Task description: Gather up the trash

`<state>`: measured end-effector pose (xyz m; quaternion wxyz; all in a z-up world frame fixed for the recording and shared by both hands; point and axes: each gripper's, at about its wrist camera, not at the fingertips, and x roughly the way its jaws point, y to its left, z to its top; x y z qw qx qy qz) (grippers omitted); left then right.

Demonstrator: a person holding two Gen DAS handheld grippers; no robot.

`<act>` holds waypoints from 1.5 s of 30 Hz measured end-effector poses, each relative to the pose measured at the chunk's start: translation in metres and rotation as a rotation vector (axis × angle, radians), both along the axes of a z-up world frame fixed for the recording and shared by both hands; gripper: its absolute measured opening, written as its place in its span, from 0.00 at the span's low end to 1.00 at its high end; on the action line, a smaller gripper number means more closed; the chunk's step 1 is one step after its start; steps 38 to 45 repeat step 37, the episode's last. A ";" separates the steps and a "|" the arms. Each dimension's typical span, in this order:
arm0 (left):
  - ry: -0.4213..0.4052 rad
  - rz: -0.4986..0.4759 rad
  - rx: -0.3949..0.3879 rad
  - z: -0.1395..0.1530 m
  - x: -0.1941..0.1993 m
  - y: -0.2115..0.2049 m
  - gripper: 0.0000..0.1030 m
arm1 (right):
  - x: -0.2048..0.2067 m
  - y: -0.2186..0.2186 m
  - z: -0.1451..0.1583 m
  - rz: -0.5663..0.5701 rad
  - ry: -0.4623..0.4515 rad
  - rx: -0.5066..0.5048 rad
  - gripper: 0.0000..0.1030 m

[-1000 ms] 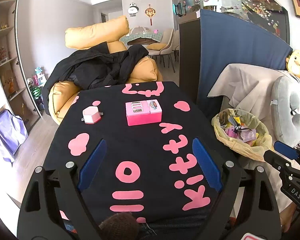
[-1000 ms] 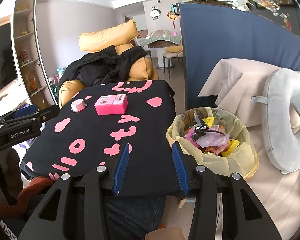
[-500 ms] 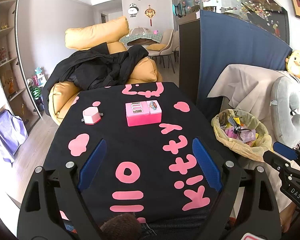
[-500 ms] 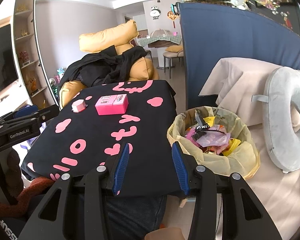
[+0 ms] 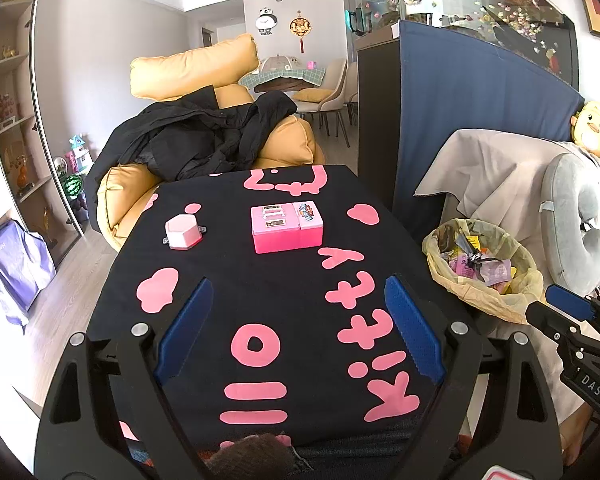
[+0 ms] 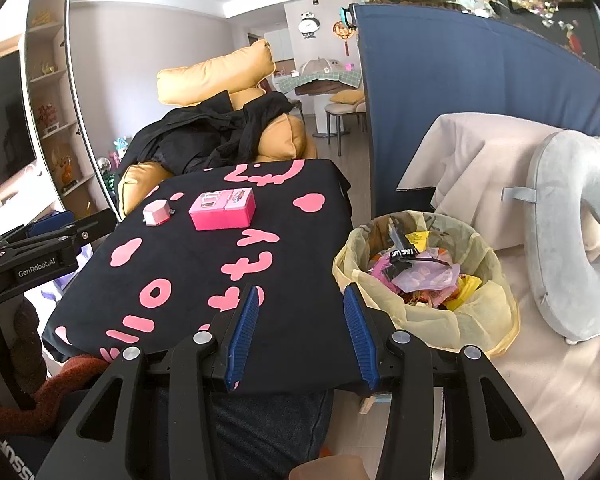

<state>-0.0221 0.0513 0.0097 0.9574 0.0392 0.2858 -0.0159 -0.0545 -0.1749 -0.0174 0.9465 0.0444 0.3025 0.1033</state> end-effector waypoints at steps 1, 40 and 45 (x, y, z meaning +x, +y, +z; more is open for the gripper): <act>0.000 0.000 0.000 0.000 0.000 0.000 0.81 | 0.000 0.000 0.000 -0.001 0.000 -0.001 0.41; 0.137 0.131 -0.102 -0.017 0.067 0.081 0.92 | 0.057 0.056 -0.013 0.244 0.036 -0.125 0.45; 0.137 0.131 -0.102 -0.017 0.067 0.081 0.92 | 0.057 0.056 -0.013 0.244 0.036 -0.125 0.45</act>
